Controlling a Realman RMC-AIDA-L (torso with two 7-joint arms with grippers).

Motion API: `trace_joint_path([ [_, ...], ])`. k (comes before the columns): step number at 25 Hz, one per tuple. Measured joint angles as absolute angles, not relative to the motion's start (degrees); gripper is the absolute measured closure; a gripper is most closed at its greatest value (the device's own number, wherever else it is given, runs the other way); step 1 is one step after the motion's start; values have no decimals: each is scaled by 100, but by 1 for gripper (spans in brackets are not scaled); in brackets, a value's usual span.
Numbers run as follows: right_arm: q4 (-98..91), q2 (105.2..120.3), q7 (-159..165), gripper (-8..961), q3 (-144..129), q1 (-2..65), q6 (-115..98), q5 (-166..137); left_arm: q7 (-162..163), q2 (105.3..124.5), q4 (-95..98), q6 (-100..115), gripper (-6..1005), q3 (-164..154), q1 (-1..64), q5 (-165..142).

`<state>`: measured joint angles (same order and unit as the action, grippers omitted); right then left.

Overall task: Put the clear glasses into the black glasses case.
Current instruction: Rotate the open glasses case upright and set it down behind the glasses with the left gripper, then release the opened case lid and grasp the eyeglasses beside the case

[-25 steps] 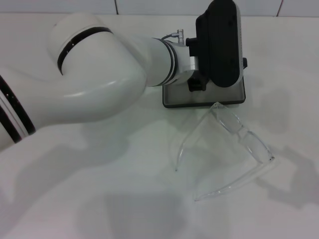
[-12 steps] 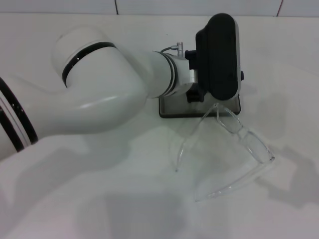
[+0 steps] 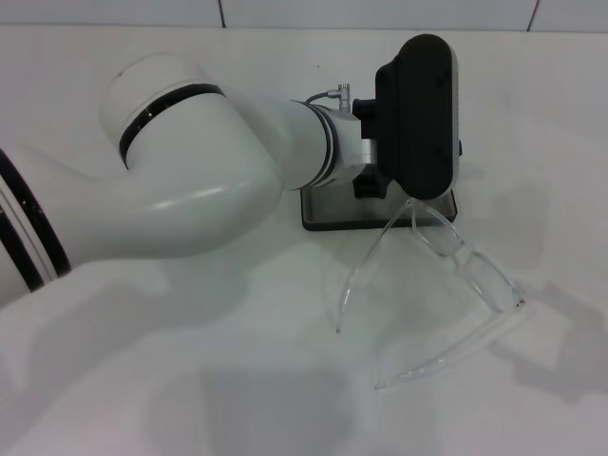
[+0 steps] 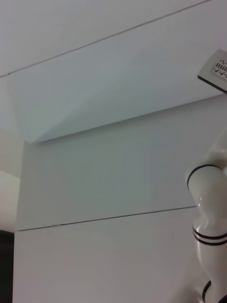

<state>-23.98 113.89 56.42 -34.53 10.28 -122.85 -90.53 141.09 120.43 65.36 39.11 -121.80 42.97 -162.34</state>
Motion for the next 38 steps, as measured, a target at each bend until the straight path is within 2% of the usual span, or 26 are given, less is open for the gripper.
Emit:
trace_joint_path([
  [8, -2430, 11358, 6028, 131, -3430, 1046, -11798, -9048, 14074, 12020, 7145, 4248, 756, -12113, 4189, -16211],
  [11, -2619, 11348, 6382, 134, -3503, 1172, -11351, -9099, 13961, 12007, 7799, 4498, 749, -11905, 3902, -16115],
  [17, -3108, 11320, 6820, 153, -3548, 1417, -11271, -9249, 12956, 12005, 9294, 4586, 730, -11341, 2913, -15053],
  [23, -3647, 11340, 7245, 196, -3550, 1454, -11263, -9314, 12626, 11997, 9779, 4598, 724, -10622, 2452, -13806],
  [30, -4469, 11384, 8084, 197, -3562, 1478, -10975, -9844, 11111, 11981, 9336, 5530, 725, -8766, 2166, -10432],
  [38, -6125, 11463, 10079, 198, -4028, 1712, -10614, -10559, 9108, 11948, 6967, 8849, 725, -6369, 2199, -7140],
])
